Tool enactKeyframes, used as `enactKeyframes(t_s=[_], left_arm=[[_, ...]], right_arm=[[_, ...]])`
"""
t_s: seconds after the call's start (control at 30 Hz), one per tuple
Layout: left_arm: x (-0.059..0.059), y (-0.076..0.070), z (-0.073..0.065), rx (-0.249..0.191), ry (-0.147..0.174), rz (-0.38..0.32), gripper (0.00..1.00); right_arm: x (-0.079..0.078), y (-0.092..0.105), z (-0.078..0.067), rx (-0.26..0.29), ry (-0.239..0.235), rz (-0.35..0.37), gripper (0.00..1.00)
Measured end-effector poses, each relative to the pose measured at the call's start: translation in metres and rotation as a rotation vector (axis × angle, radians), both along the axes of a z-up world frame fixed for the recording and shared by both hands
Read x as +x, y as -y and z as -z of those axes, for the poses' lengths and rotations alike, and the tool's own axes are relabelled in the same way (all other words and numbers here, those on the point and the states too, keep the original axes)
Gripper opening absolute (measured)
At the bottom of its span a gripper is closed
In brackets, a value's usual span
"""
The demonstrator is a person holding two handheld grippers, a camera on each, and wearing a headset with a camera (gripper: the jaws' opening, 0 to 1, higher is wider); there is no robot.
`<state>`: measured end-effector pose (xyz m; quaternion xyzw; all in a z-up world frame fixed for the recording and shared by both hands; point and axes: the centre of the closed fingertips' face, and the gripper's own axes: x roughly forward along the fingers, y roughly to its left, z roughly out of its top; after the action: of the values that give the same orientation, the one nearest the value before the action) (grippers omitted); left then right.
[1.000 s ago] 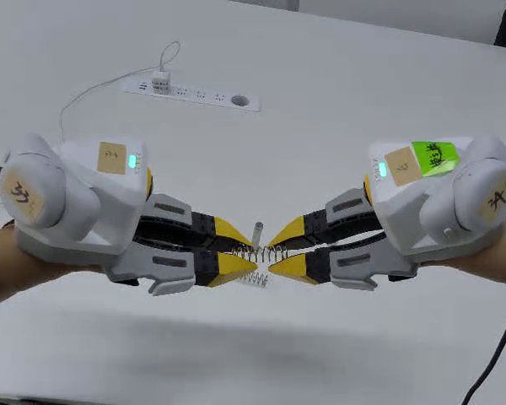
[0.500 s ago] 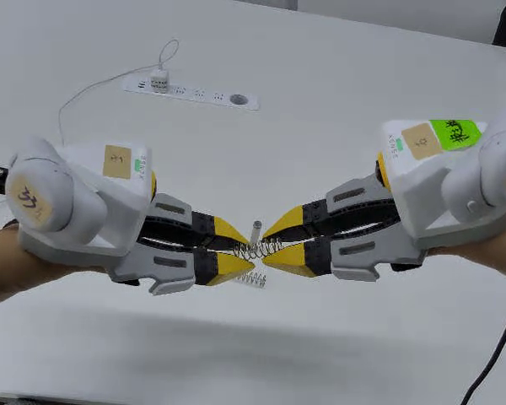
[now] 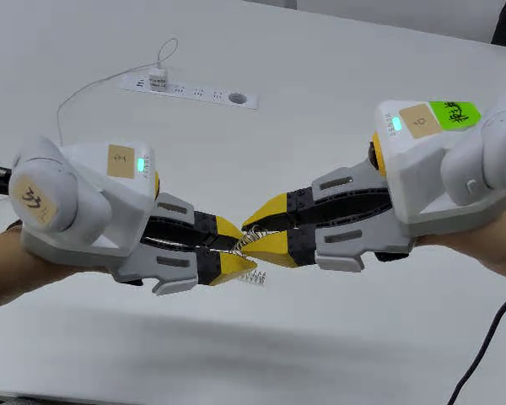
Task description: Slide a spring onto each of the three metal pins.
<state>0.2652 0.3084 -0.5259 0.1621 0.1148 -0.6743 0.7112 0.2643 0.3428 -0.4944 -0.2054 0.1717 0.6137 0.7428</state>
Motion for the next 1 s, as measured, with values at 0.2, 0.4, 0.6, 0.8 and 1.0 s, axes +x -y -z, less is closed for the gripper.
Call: enactKeyframes(t_s=[0.2,0.4,0.6,0.8,1.0], left_arm=[[-0.002,0.002,-0.001,-0.015,-0.013,0.0,0.1],[-0.002,0.002,-0.002,-0.021,-0.018,-0.003,0.1],[-0.001,-0.002,-0.001,-0.024,-0.026,-0.016,0.1],[-0.001,-0.004,0.002,-0.015,-0.029,-0.025,0.1],[0.0,-0.004,0.0,-0.023,-0.043,-0.035,0.11]], right_arm=[[-0.002,-0.006,-0.003,0.023,-0.005,0.001,0.11],[-0.002,-0.008,-0.004,0.024,-0.001,0.004,0.11],[-0.001,-0.01,-0.003,0.025,-0.001,0.011,0.11],[-0.001,-0.012,-0.001,0.009,0.004,0.004,0.11],[0.001,-0.012,-0.002,0.012,0.006,0.009,0.11]])
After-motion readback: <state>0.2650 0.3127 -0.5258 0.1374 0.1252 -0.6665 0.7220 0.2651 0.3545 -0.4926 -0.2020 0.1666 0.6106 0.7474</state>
